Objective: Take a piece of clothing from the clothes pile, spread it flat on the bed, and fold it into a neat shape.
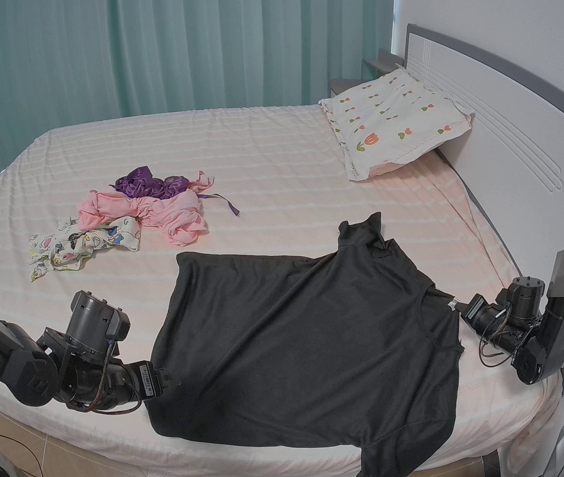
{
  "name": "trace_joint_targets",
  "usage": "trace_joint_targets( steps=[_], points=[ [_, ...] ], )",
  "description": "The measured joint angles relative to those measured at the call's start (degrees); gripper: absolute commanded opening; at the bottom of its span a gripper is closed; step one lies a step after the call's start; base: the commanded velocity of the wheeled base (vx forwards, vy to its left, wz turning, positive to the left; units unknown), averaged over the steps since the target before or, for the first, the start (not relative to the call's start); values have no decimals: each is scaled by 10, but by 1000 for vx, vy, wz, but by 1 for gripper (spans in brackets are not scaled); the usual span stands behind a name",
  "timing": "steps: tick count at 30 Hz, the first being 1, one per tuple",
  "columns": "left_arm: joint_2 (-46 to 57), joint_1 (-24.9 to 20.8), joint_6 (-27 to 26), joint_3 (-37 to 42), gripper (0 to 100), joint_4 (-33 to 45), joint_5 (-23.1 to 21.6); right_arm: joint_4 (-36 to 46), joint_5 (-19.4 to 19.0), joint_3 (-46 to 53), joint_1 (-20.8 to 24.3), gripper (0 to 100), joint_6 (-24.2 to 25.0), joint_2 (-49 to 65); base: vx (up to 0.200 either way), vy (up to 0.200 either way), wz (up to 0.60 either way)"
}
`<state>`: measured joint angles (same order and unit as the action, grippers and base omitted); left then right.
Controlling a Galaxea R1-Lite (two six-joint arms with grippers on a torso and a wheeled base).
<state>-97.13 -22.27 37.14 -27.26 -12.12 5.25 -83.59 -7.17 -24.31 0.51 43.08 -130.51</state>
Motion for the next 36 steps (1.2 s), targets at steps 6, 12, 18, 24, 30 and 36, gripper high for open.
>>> trace_joint_targets(
  steps=[6, 12, 18, 24, 30, 36],
  points=[
    [0, 10, 0, -5, 100, -10, 0, -4, 7, 7, -9, 0, -21, -1, 0, 0, 0],
    [-2, 28, 0, -8, 100, -33, 1, -5, 25, 3, -20, 0, -35, -3, 0, 0, 0],
    [-10, 34, 0, -9, 100, -40, 2, -9, 29, -1, -29, 0, -39, -3, 0, 0, 0],
    [-15, 41, 1, -9, 100, -63, 2, -13, 29, -2, -34, 0, -49, -4, 0, 0, 0],
    [-20, 50, 2, -7, 100, -82, 1, -15, 30, 3, -36, 100, -65, -4, 0, 0, 0],
    [-26, 53, 14, -4, 100, -120, 0, -23, 29, 17, -31, 100, -72, -2, 0, 0, 0]
  ],
)
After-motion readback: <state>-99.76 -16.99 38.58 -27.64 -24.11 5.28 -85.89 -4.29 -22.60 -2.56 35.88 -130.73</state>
